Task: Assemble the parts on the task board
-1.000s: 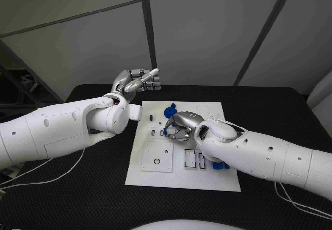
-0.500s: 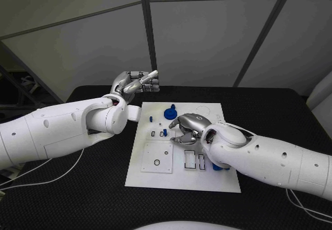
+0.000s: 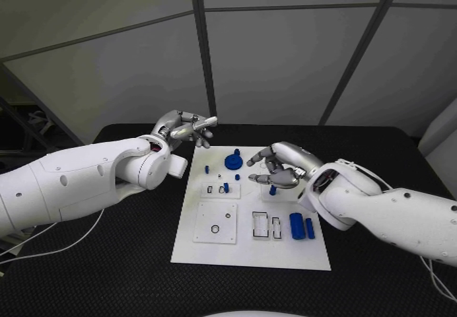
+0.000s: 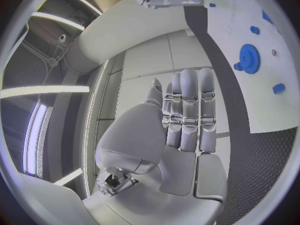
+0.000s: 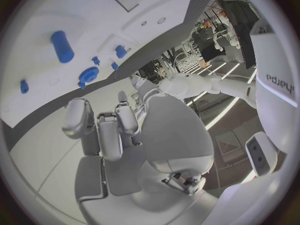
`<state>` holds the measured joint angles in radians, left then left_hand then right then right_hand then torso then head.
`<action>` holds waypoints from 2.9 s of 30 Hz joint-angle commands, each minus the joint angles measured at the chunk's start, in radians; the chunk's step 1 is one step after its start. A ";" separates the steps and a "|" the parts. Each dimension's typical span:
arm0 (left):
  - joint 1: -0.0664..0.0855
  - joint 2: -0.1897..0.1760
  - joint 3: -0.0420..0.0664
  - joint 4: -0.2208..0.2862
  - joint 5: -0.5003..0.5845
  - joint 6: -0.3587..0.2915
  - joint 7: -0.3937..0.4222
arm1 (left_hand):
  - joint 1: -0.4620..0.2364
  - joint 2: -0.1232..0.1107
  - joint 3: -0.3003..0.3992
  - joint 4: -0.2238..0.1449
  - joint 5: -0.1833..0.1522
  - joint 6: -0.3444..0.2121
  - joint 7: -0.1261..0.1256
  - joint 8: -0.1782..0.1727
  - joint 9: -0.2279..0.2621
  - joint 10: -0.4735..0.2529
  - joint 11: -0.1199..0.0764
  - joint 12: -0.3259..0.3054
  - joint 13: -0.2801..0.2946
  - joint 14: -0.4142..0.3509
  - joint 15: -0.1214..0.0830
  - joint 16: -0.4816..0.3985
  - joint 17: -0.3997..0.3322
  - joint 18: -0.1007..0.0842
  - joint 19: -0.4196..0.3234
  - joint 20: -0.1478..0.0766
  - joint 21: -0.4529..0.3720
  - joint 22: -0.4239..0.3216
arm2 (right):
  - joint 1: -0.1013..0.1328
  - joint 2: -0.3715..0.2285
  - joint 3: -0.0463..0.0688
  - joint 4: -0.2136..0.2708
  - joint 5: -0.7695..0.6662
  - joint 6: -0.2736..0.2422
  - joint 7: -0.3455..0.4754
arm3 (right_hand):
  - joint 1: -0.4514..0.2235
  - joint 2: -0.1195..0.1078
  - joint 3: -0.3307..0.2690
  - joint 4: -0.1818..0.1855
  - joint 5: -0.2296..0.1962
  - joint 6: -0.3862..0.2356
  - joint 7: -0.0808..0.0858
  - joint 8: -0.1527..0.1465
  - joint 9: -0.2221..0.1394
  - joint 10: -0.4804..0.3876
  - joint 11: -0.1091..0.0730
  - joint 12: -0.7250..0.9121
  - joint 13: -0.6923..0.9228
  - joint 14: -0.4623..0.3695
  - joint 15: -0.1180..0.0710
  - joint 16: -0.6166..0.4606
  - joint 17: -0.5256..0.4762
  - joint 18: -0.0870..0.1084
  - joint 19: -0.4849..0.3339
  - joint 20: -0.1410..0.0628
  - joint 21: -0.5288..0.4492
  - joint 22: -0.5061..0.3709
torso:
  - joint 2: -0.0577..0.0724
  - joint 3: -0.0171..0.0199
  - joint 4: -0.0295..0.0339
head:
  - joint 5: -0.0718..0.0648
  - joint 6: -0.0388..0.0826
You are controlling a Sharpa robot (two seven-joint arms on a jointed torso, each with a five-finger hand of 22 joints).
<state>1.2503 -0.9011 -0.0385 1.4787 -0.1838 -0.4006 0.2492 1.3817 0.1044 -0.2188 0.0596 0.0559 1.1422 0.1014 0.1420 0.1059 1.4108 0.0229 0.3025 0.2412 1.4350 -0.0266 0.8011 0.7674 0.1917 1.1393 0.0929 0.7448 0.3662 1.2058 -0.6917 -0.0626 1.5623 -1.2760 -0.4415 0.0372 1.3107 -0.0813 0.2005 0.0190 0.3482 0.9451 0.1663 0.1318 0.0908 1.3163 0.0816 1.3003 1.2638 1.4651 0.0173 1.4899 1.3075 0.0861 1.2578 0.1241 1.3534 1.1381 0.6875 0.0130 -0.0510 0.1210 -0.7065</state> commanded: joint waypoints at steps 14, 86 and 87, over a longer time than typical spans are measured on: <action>0.054 0.079 0.001 -0.081 -0.624 0.492 -0.689 | -0.146 0.015 0.004 0.107 -0.005 -0.081 -0.014 0.128 0.174 -0.125 -0.011 0.535 0.554 0.088 -0.030 0.627 0.629 -0.132 0.324 -0.044 0.654 0.875 | 0.055 -0.171 0.037 -0.042 0.645 0.131 0.165 | 0.011 -0.028 0.130 0.013 -0.022 0.086 -0.014 -0.012 -0.010 -0.193 -0.008 -0.874 -0.795 -0.293 0.001 -0.931 -0.754 0.088 -0.434 0.009 -0.607 -0.659 | -0.036 0.0011 0.0006 | -0.008 -0.010; 0.088 0.277 -0.089 -0.181 -0.749 0.608 -0.852 | -0.179 0.000 -0.065 0.183 -0.003 -0.186 -0.029 0.307 0.412 -0.068 -0.024 0.927 0.953 0.088 -0.039 0.624 0.633 -0.151 0.353 -0.053 0.721 0.998 | 0.058 -0.114 0.039 -0.161 0.609 0.052 0.166 | -0.005 -0.050 0.168 -0.015 0.025 0.066 0.034 -0.064 -0.016 -0.121 0.055 -1.233 -1.196 -0.309 0.089 -1.428 -1.055 0.097 -0.385 0.100 -1.042 -0.932 | -0.039 0.0004 0.0003 | -0.007 -0.061; 0.088 0.279 -0.089 -0.183 -0.748 0.608 -0.852 | -0.179 0.000 -0.065 0.183 -0.003 -0.186 -0.029 0.307 0.412 -0.068 -0.024 0.927 0.953 0.088 -0.039 0.624 0.633 -0.151 0.353 -0.053 0.721 0.998 | 0.058 -0.114 0.039 -0.161 0.609 0.053 0.166 | -0.005 -0.050 0.168 -0.015 0.025 0.066 0.034 -0.064 -0.016 -0.121 0.055 -1.233 -1.196 -0.309 0.089 -1.428 -1.055 0.097 -0.385 0.100 -1.042 -0.932 | -0.039 0.0002 0.0003 | -0.007 -0.062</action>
<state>1.3366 -0.6239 -0.1282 1.2977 -0.9360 0.1993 -0.5973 1.1952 0.1055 -0.2893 0.2452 0.0499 0.9558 0.0732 0.4465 0.5175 1.3491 -0.0014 1.2295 1.1926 1.4671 -0.0644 1.4253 1.3078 0.0581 1.4685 0.0378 1.4622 1.3076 1.2619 -0.8066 -0.0249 1.4014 -0.6655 -0.3887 0.2009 1.3091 -0.1275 0.3701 0.0097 0.3688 1.0124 0.1949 0.0694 0.0747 1.1987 0.1323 0.0692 0.0688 1.1647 0.1071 0.0659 0.2529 0.1789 0.8723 0.2161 0.3147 0.2073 0.6482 0.0134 -0.0498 0.1144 -0.7677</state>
